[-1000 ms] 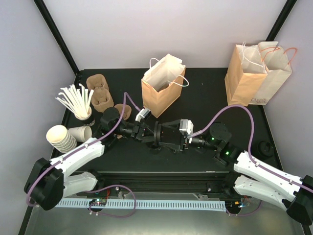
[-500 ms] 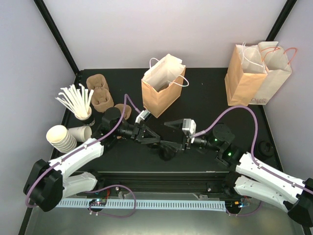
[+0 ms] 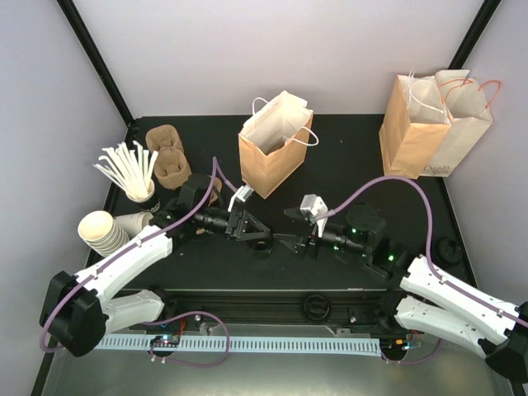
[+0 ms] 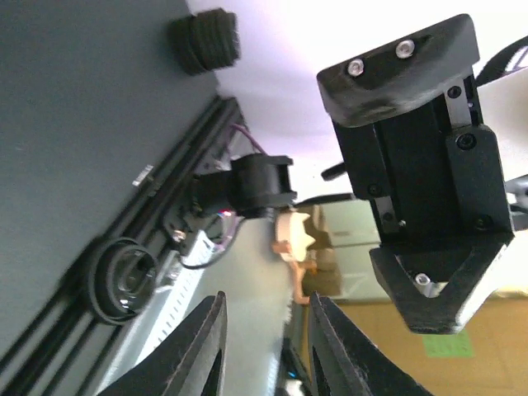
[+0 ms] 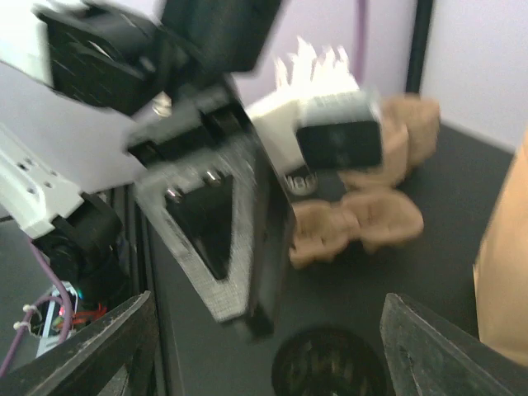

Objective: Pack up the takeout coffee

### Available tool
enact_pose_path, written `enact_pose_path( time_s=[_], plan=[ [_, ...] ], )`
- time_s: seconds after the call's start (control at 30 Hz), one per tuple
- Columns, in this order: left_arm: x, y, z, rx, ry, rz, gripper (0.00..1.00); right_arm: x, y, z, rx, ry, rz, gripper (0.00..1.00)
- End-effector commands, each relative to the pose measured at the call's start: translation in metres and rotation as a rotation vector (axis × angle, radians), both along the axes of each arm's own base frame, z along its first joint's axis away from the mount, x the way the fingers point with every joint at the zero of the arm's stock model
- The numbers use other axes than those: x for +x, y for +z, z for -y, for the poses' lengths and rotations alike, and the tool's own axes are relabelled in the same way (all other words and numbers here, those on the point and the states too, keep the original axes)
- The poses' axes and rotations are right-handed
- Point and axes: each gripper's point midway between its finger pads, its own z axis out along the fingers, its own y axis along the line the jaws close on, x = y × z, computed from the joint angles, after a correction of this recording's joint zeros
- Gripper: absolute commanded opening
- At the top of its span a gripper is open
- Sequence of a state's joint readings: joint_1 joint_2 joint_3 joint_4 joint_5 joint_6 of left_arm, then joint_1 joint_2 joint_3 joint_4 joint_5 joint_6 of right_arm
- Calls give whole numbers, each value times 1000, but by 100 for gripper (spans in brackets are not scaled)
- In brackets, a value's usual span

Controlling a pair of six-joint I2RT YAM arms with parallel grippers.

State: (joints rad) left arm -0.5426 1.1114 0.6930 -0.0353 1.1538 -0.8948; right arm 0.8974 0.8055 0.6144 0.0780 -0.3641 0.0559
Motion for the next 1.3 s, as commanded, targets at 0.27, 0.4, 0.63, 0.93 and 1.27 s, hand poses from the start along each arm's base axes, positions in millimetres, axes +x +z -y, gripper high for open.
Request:
enact_pose_path(
  time_s=[0.27, 0.4, 0.63, 0.93, 1.27],
  plan=[
    [-20, -81, -19, 415, 93, 183, 37, -22, -139, 66, -456, -395, -879, 80],
    [-11, -72, -31, 424, 200, 264, 39, -51, -170, 98, -634, -501, -1029, 87],
    [13, -51, -61, 486, 399, 396, 50, -74, -190, 110, -786, -648, -1082, 100],
    [21, -31, -87, 506, 515, 510, 83, -81, -205, 126, -1019, -852, -1174, 100],
    [24, -38, -84, 529, 484, 508, 85, -87, -217, 93, -1025, -801, -1175, 100]
  ],
)
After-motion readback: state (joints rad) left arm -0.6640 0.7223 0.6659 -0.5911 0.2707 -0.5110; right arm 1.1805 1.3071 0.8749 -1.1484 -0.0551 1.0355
